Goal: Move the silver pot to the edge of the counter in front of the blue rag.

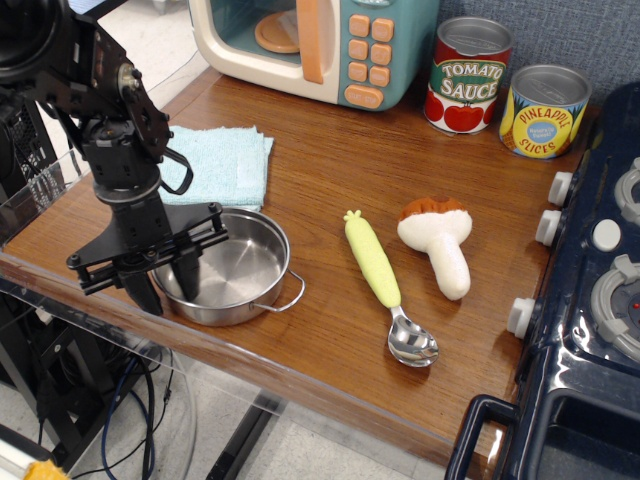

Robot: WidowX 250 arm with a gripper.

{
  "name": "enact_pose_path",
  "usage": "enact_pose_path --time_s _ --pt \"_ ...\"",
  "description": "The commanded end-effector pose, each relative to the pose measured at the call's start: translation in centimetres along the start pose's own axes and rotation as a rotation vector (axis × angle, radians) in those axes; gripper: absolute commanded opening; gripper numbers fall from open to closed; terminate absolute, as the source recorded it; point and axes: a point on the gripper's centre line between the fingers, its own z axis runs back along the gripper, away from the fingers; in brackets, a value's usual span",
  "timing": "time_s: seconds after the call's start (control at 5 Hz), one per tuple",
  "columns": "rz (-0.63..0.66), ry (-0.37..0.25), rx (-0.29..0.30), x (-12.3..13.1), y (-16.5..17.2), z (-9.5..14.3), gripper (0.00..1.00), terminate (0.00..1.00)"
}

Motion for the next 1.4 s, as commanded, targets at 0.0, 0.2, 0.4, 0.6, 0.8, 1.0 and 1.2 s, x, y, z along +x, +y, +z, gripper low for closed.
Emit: enact_pose_path --time_s 0.0,0.2,0.4,0.6,0.8,1.0,1.2 --pt "-0.004 -0.034 -0.009 0.3 0.0 1.6 1.00 0.00" --pt "-0.047 -0.097 0.037 0.3 -0.5 4.7 1.00 0.00" --pt "-0.054 -0.112 -0.016 0.0 -0.4 7.6 1.00 0.00" --pt "-0.055 -0.105 -0.082 0.0 -0.2 9.2 1.00 0.00" --pt "-0.055 -0.105 -0.082 0.0 -0.2 9.2 1.00 0.00" --pt "-0.055 -0.105 -0.082 0.0 -0.2 9.2 1.00 0.00" --pt "-0.055 -0.105 -0.082 0.0 -0.2 9.2 1.00 1.00"
